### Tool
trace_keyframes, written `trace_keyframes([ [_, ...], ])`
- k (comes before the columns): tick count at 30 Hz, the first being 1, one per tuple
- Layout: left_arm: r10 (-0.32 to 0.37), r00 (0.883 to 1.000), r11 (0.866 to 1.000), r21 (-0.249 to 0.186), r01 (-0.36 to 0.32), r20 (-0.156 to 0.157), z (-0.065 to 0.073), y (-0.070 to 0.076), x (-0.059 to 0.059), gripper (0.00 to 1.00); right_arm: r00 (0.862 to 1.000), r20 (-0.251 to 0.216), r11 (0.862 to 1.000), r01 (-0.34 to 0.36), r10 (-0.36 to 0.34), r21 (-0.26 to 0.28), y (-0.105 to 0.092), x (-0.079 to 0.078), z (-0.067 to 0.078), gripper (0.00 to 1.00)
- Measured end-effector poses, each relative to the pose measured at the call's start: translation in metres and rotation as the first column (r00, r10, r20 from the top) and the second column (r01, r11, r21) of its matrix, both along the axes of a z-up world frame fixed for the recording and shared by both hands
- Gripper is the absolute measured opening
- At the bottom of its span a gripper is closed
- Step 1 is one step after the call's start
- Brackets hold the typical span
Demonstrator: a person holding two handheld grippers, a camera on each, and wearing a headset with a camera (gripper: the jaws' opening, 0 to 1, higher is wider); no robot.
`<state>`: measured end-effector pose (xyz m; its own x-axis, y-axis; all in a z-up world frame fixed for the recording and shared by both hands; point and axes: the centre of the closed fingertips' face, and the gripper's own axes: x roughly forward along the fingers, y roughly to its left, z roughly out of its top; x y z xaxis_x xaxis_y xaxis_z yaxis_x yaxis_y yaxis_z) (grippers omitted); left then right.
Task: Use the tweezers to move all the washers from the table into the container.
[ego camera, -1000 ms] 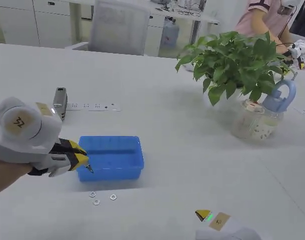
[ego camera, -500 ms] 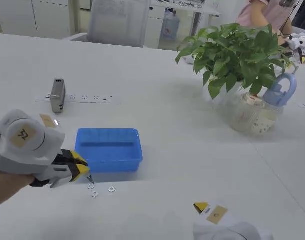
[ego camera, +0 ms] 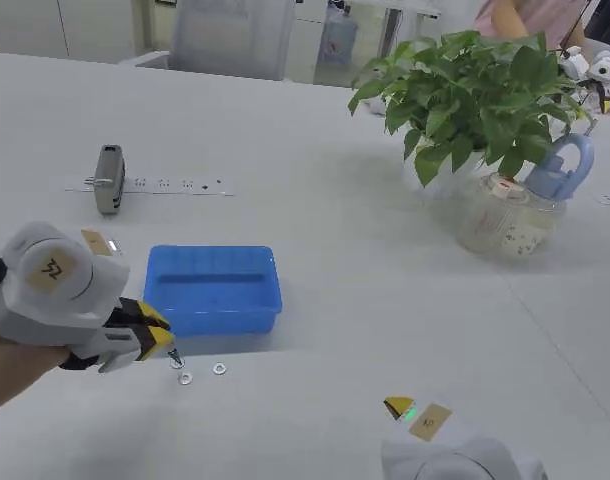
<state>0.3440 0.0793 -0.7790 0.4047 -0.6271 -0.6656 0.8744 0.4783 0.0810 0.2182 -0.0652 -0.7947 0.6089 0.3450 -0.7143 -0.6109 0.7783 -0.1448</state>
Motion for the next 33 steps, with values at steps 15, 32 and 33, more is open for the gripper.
trace_keyframes([
  [15,-0.008,1.0,1.0,0.014,0.008,-0.008,-0.008,0.003,0.001,0.02,1.0,-0.002,1.0,0.002,-0.002,-0.015,-0.002,0.0,-0.002,0.76],
  [32,-0.025,1.0,0.999,0.039,0.025,-0.001,0.0,0.002,-0.002,0.01,1.0,-0.005,1.0,-0.001,0.0,-0.027,-0.002,-0.001,-0.003,0.74],
  [33,-0.027,1.0,0.999,0.04,0.027,0.004,0.002,0.001,-0.002,0.01,1.0,-0.003,1.0,-0.001,0.001,-0.026,-0.002,0.0,-0.002,0.74],
])
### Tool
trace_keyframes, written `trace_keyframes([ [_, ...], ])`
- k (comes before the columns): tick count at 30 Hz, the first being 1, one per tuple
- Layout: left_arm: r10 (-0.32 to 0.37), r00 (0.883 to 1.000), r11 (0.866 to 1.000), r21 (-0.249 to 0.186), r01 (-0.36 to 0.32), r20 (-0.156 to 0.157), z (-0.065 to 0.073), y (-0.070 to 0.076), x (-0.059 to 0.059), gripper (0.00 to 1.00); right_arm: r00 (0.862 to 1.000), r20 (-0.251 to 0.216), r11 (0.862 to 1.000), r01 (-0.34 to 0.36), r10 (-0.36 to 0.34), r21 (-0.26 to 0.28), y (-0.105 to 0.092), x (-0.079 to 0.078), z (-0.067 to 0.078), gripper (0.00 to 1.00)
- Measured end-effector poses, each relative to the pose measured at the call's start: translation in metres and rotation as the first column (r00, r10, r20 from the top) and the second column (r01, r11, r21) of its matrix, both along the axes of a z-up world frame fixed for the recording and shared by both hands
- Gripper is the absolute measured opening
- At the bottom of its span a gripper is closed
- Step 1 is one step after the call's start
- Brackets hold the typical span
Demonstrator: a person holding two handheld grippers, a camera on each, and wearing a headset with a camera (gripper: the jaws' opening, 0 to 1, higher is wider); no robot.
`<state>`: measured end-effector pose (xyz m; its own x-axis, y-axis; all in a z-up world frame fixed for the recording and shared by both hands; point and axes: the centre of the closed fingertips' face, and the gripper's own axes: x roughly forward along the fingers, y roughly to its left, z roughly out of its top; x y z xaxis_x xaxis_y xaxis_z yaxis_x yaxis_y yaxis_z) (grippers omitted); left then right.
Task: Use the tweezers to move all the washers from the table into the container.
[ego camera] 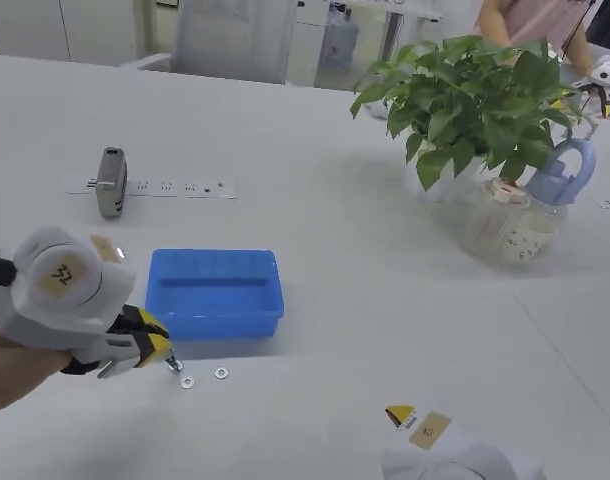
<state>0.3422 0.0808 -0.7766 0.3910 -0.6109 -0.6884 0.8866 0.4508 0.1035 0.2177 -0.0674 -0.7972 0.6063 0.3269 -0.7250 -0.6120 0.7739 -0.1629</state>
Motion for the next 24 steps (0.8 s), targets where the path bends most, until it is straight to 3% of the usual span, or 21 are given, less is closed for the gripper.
trace_keyframes([
  [10,-0.024,0.997,1.0,-0.006,0.024,0.068,0.03,-0.007,0.006,0.01,1.0,0.012,1.0,-0.002,0.002,-0.003,0.0,0.0,0.002,0.74],
  [24,-0.028,0.994,0.999,-0.012,0.03,0.109,0.049,-0.014,0.021,0.01,1.0,0.025,1.0,-0.002,0.002,0.001,0.0,0.001,0.004,0.73],
])
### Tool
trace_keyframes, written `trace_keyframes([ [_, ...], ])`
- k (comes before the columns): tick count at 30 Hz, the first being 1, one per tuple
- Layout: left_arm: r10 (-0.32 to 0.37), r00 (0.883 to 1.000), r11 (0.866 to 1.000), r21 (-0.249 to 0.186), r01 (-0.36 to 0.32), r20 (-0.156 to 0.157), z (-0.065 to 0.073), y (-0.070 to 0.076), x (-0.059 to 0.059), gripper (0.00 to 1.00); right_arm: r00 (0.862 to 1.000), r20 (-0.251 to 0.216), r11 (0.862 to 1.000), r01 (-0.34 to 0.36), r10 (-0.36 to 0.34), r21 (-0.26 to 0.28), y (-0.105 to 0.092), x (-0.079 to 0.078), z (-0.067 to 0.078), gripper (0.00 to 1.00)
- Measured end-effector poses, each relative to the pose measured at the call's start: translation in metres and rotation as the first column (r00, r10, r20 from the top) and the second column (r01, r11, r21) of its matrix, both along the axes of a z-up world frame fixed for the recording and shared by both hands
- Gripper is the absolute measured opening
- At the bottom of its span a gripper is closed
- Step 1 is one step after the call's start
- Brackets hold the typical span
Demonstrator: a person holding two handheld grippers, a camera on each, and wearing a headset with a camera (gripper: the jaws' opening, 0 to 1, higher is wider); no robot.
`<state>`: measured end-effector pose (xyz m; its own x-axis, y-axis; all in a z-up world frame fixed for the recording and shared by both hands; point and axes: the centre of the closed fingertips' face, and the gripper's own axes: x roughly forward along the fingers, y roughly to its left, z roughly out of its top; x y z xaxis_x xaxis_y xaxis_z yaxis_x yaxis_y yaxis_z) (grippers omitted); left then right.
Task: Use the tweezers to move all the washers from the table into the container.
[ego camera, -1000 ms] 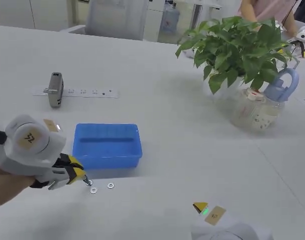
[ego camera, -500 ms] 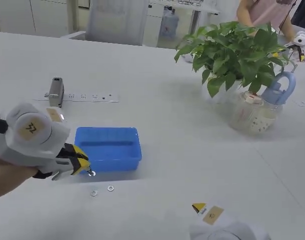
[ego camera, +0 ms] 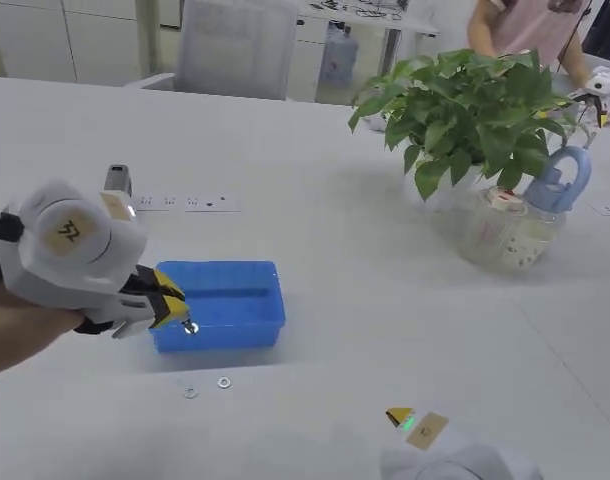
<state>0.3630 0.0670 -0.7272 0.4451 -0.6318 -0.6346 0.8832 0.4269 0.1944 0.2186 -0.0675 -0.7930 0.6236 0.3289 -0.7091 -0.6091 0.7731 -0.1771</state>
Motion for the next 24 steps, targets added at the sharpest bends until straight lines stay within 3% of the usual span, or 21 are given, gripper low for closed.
trace_keyframes([
  [10,-0.011,1.0,1.0,-0.002,0.011,0.017,0.003,-0.008,0.016,0.01,1.0,0.004,1.0,0.01,-0.01,0.004,-0.001,0.001,0.001,0.72],
  [18,0.0,1.0,1.0,0.022,0.0,-0.022,-0.019,-0.006,0.032,0.01,1.0,0.0,1.0,0.017,-0.017,0.002,-0.003,0.002,0.0,0.71],
  [24,0.007,0.999,1.0,0.024,-0.006,-0.044,-0.029,-0.006,0.038,0.01,1.0,-0.01,1.0,0.019,-0.019,-0.007,-0.004,0.002,-0.002,0.69],
])
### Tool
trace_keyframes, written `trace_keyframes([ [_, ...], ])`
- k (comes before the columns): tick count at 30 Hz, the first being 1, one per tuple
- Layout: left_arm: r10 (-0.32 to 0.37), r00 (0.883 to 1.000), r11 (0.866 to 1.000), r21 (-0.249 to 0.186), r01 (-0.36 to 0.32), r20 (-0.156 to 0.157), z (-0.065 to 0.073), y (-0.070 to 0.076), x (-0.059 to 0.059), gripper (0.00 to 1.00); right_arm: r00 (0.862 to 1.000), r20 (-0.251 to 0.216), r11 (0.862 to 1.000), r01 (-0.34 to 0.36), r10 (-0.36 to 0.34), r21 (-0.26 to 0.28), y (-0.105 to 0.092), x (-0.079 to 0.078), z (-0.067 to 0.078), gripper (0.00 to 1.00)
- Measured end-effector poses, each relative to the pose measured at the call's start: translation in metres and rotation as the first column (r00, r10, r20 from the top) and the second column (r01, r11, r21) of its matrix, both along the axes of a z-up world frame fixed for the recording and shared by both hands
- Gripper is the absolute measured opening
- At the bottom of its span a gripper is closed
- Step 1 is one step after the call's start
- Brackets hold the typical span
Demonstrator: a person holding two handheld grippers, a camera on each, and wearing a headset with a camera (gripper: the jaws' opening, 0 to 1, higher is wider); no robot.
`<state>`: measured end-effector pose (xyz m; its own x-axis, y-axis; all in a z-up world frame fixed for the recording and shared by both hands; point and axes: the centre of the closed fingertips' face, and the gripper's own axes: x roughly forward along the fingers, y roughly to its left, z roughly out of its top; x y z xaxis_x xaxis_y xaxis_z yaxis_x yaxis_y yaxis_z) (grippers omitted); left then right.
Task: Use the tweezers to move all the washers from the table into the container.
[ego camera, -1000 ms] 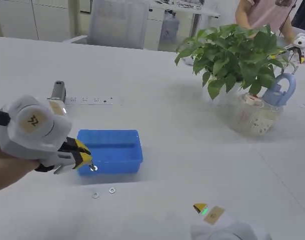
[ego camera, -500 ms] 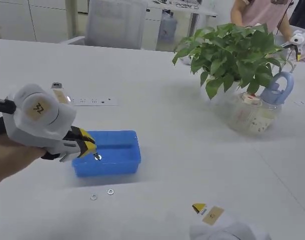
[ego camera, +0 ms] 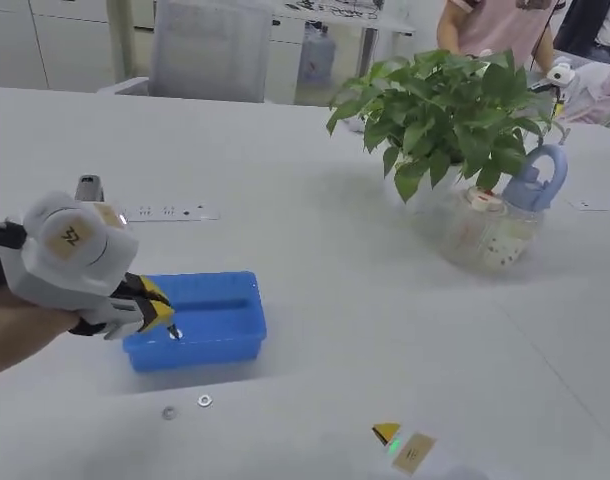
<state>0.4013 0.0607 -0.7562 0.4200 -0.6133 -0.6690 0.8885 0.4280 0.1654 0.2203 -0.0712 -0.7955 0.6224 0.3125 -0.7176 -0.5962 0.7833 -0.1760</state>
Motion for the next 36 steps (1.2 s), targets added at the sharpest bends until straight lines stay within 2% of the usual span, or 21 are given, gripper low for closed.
trace_keyframes([
  [8,0.008,1.0,1.0,0.009,-0.008,-0.027,-0.017,-0.003,0.006,0.01,1.0,-0.004,1.0,0.004,-0.004,-0.003,-0.001,0.0,-0.001,0.69],
  [17,0.006,0.999,1.0,0.018,-0.005,-0.052,-0.027,-0.005,0.008,0.01,1.0,-0.011,1.0,0.003,-0.003,-0.01,-0.001,-0.001,-0.002,0.69],
  [22,0.013,0.998,1.0,0.007,-0.013,-0.059,-0.026,-0.005,0.009,0.01,1.0,-0.008,1.0,0.01,-0.01,-0.012,-0.002,0.0,-0.002,0.69],
  [29,0.048,0.997,0.999,0.021,-0.046,-0.062,-0.026,0.0,0.01,0.01,1.0,-0.007,1.0,0.006,-0.006,-0.018,-0.002,0.0,-0.002,0.69],
  [32,0.048,0.998,0.999,0.02,-0.048,-0.034,-0.019,0.002,0.01,0.02,1.0,-0.005,1.0,0.01,-0.01,-0.017,-0.003,0.0,-0.002,0.69],
  [36,0.067,0.998,0.998,-0.012,-0.067,-0.009,-0.002,0.005,0.01,0.02,1.0,-0.005,1.0,0.006,-0.006,-0.022,-0.003,0.0,-0.002,0.68],
])
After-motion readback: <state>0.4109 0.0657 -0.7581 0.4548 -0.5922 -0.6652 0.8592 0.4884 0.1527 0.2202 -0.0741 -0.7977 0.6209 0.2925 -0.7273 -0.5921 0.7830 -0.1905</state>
